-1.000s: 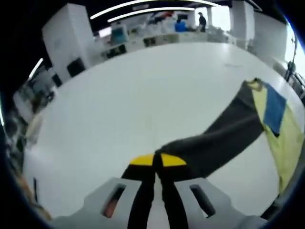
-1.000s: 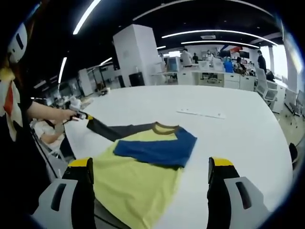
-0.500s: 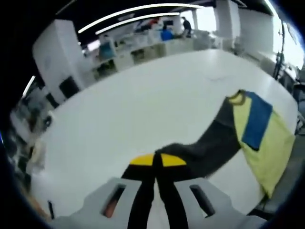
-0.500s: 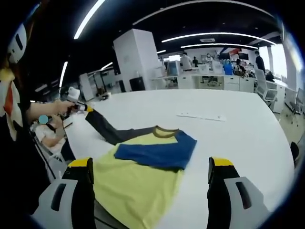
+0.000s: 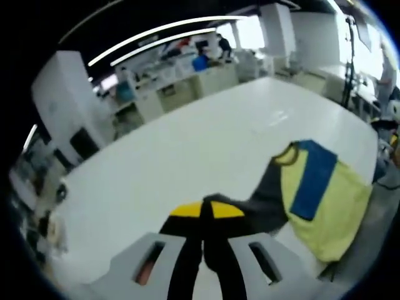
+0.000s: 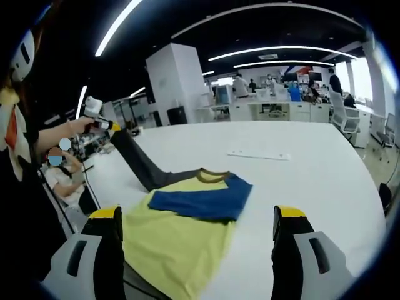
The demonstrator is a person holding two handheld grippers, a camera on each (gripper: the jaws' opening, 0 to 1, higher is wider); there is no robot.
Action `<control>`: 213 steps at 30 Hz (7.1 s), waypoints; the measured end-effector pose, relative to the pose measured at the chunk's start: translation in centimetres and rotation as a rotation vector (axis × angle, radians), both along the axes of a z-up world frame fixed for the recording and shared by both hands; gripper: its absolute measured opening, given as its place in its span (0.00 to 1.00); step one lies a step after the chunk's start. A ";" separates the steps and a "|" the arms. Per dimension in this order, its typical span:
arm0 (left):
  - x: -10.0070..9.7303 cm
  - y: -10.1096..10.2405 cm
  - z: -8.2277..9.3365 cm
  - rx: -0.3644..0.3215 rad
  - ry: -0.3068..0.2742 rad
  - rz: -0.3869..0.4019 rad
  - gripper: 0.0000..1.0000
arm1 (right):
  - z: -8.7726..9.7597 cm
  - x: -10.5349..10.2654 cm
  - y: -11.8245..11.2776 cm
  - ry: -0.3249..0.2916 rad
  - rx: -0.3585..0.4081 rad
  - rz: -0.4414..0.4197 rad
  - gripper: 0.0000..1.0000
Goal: Fold the garment on the visible template until the final outline fits inside the template.
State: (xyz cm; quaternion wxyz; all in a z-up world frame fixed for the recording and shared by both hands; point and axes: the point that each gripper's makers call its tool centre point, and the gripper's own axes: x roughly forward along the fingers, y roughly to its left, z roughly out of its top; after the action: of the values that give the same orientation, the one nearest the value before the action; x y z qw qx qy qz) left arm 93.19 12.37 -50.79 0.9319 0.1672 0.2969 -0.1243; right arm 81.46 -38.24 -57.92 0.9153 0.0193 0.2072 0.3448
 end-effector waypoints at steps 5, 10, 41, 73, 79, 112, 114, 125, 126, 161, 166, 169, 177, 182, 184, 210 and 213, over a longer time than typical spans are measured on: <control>-0.4 -1.6 0.8 0.039 -0.006 -0.040 0.00 | 0.2 -0.4 -0.6 -0.007 0.003 -0.010 1.00; -0.9 -2.8 1.8 0.026 -0.008 -0.053 0.00 | 0.4 -0.6 -0.9 -0.016 0.007 -0.017 1.00; -2.0 -16.7 4.5 0.054 0.004 -0.244 0.00 | 1.2 -2.7 -3.4 -0.056 0.035 -0.034 1.00; -2.4 -30.6 -2.6 -0.112 0.212 -0.420 0.00 | 1.1 -3.0 -6.4 -0.046 0.026 -0.054 1.00; -2.1 -32.0 -3.7 -0.117 0.239 -0.439 0.00 | 1.0 -3.1 -7.0 -0.044 0.016 -0.062 1.00; -1.0 -39.7 -10.6 -0.101 0.395 -0.536 0.00 | 0.3 -5.1 -11.2 -0.014 0.007 -0.157 1.00; -0.9 -40.0 -11.1 -0.096 0.401 -0.537 0.00 | 0.2 -5.1 -11.3 -0.012 0.009 -0.157 1.00; -0.6 -42.0 -14.4 -0.046 0.445 -0.563 0.00 | -0.3 -5.4 -12.2 0.001 0.002 -0.161 1.00; -0.6 -42.2 -14.6 -0.038 0.446 -0.568 0.00 | -0.3 -5.4 -12.4 0.001 0.003 -0.163 1.00; 0.6 -47.0 -22.1 0.058 0.525 -0.631 0.00 | -1.7 -5.5 -11.3 0.037 -0.042 -0.064 1.00; 0.4 -47.4 -22.8 0.051 0.542 -0.632 0.00 | -2.1 -5.5 -11.2 0.043 -0.046 -0.058 1.00; 0.2 -47.8 -23.2 0.041 0.554 -0.630 0.00 | -2.3 -5.4 -11.2 0.047 -0.051 -0.053 1.00; 0.0 -48.3 -24.1 0.057 0.552 -0.632 0.00 | -2.4 -5.4 -11.0 0.053 -0.050 -0.046 1.00; 0.0 -48.3 -24.6 0.057 0.558 -0.626 0.00 | -2.5 -5.5 -11.0 0.056 -0.047 -0.047 1.00; 0.0 -48.3 -24.8 0.052 0.562 -0.618 0.00 | -2.5 -5.5 -11.0 0.056 -0.046 -0.048 1.00; 0.0 -49.4 -24.7 -0.055 0.584 -0.579 0.05 | -2.5 -5.8 -11.4 0.061 -0.050 -0.057 1.00; 0.2 -49.5 -24.6 -0.065 0.577 -0.576 0.05 | -2.4 -5.8 -11.3 0.059 -0.050 -0.057 1.00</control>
State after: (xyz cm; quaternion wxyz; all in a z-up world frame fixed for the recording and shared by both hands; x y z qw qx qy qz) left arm 93.39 -37.10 -75.36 0.7421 0.1724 0.4832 -0.4314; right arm 75.65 -49.58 -60.36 0.9185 0.0125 0.2418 0.3127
